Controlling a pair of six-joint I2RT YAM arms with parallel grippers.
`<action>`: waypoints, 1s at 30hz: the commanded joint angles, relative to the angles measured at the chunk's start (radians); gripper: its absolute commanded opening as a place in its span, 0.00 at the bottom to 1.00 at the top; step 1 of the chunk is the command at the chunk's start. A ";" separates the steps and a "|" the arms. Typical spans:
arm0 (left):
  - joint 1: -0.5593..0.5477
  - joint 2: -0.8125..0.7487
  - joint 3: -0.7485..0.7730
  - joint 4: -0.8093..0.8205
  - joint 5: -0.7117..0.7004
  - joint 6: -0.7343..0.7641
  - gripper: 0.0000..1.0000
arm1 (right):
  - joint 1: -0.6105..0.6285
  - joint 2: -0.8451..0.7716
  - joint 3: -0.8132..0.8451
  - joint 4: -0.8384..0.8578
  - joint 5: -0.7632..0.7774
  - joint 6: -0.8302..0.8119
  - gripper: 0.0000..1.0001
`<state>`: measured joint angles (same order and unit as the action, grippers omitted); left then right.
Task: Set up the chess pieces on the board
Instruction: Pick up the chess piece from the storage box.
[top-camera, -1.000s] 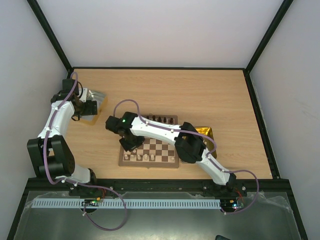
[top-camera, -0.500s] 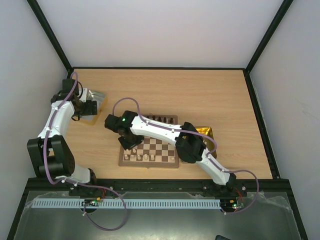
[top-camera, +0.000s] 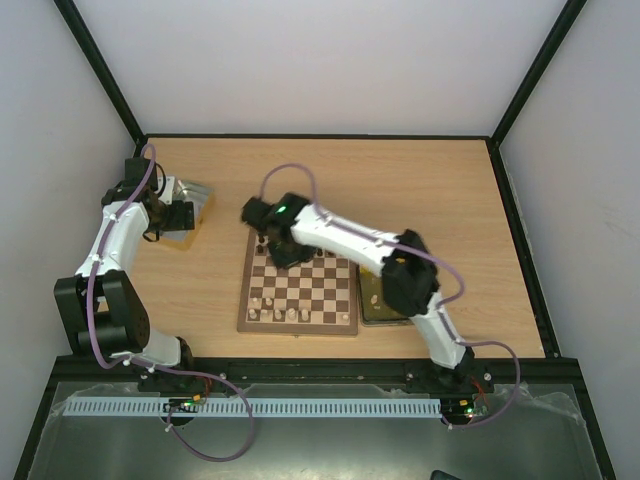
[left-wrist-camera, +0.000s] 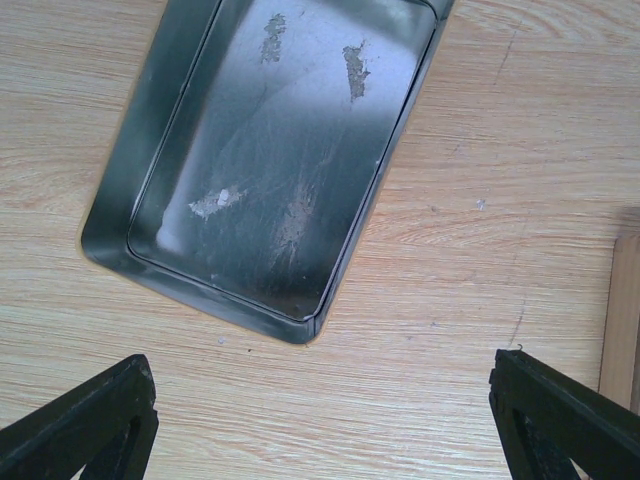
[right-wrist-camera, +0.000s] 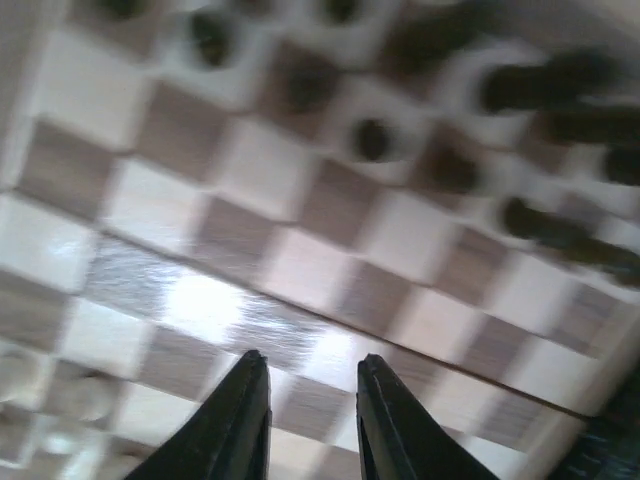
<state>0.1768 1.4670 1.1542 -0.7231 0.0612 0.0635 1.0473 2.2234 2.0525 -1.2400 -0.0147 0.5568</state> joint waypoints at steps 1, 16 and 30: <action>-0.002 0.002 0.008 -0.010 0.001 0.001 0.91 | -0.160 -0.247 -0.190 -0.002 0.098 0.034 0.24; -0.007 0.030 0.032 -0.021 0.006 -0.001 0.91 | -0.562 -0.704 -0.854 0.182 -0.027 0.010 0.24; -0.012 0.042 0.041 -0.027 0.006 -0.001 0.91 | -0.645 -0.719 -1.026 0.287 -0.119 -0.023 0.23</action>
<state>0.1684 1.4979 1.1664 -0.7273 0.0631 0.0635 0.4057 1.5093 1.0576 -0.9886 -0.0998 0.5465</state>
